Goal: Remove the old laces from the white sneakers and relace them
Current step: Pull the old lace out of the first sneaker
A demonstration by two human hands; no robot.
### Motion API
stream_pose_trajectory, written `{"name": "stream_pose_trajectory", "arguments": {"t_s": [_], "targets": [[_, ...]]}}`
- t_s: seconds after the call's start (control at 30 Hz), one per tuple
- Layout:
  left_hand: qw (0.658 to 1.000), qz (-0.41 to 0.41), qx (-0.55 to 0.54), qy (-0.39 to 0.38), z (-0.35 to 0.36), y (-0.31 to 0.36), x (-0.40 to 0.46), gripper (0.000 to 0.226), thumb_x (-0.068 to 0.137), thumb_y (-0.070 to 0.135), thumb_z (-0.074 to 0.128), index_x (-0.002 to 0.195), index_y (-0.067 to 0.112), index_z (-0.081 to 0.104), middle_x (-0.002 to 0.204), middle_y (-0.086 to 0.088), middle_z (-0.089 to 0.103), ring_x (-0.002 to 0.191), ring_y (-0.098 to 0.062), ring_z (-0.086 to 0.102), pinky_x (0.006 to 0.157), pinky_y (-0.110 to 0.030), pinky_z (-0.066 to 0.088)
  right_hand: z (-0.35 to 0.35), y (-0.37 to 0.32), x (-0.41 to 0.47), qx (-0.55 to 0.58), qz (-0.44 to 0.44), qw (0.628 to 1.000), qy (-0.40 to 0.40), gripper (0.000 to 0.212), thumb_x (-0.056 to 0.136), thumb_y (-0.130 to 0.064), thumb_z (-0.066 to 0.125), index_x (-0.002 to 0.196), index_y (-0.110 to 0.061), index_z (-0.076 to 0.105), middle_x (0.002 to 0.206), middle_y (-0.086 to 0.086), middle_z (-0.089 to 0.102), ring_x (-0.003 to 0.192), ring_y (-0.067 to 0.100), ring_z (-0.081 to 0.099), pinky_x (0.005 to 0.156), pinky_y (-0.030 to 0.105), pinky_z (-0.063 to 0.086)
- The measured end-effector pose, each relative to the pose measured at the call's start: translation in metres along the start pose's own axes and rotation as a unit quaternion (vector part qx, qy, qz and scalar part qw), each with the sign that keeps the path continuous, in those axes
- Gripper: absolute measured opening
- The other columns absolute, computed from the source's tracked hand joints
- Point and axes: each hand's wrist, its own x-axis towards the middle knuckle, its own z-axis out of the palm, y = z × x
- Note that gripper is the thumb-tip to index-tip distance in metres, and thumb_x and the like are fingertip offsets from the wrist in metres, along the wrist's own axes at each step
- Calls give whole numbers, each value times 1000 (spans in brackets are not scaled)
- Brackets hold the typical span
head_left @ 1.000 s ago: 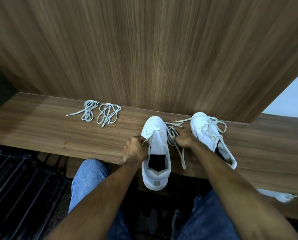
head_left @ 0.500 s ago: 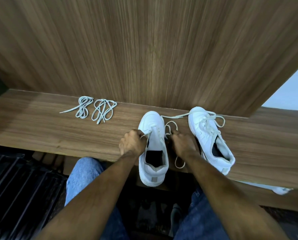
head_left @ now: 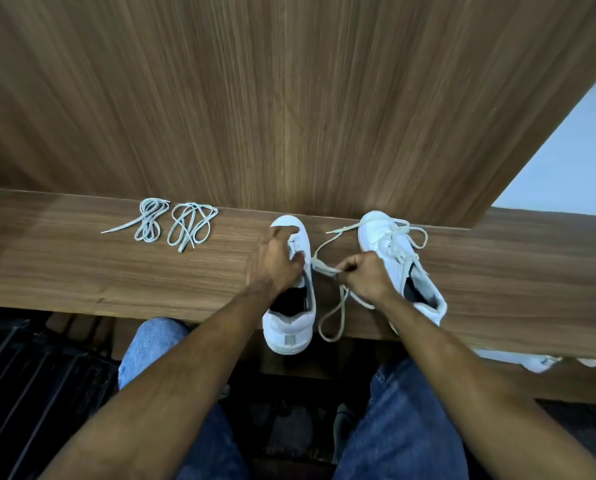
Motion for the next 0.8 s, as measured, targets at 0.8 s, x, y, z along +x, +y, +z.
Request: {"name": "stream_pose_trajectory", "arguments": {"t_s": [0.8], "targets": [[789, -205, -368, -447, 183, 273, -96, 26, 96, 2, 36, 78, 9, 53, 71, -4, 54, 61, -15, 55, 46, -24, 50, -241, 102, -120, 187, 61, 920, 340, 22, 74, 10, 71, 66, -11, 66, 67, 5, 67, 56, 10, 59, 55, 23, 50]]}}
